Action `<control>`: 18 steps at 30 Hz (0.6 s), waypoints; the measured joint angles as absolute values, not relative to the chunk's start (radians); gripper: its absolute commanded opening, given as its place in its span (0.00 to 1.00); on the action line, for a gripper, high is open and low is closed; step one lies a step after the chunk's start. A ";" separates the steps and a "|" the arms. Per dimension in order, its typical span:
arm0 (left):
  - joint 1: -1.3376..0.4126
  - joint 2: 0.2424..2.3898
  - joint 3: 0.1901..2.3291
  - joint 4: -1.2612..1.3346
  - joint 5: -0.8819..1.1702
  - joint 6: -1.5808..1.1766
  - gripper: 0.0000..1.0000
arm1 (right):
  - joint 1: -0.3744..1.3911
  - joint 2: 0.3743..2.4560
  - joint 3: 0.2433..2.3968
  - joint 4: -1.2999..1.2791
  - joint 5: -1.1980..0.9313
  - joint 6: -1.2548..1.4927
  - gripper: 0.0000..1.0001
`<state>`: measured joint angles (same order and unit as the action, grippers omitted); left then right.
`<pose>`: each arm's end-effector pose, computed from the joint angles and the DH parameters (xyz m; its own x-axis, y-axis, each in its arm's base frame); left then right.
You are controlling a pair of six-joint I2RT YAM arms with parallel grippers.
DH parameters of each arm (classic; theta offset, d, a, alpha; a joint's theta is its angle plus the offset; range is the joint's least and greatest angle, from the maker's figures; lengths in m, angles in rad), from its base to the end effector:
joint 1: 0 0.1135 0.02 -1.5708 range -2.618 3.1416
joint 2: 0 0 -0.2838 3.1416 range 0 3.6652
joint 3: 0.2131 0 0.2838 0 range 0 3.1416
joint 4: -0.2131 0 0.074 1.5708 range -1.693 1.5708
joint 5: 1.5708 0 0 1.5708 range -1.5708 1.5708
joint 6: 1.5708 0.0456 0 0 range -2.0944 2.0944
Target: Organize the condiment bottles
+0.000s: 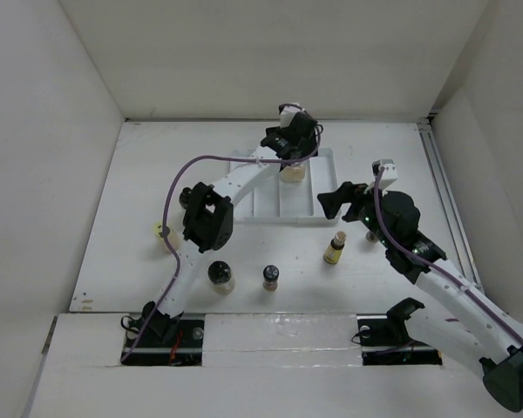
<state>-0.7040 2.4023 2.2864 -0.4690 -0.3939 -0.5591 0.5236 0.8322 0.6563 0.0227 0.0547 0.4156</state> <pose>0.4755 -0.3808 0.2682 -0.5444 -0.1803 -0.8192 0.0767 0.9618 -0.2626 0.2010 0.1132 0.3157 -0.3036 0.2902 -0.9075 -0.3606 0.8466 0.3914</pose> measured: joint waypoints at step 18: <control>-0.699 1.612 1.908 -0.253 -0.302 -0.441 0.82 | 0.691 1.000 0.750 0.022 0.019 0.371 0.30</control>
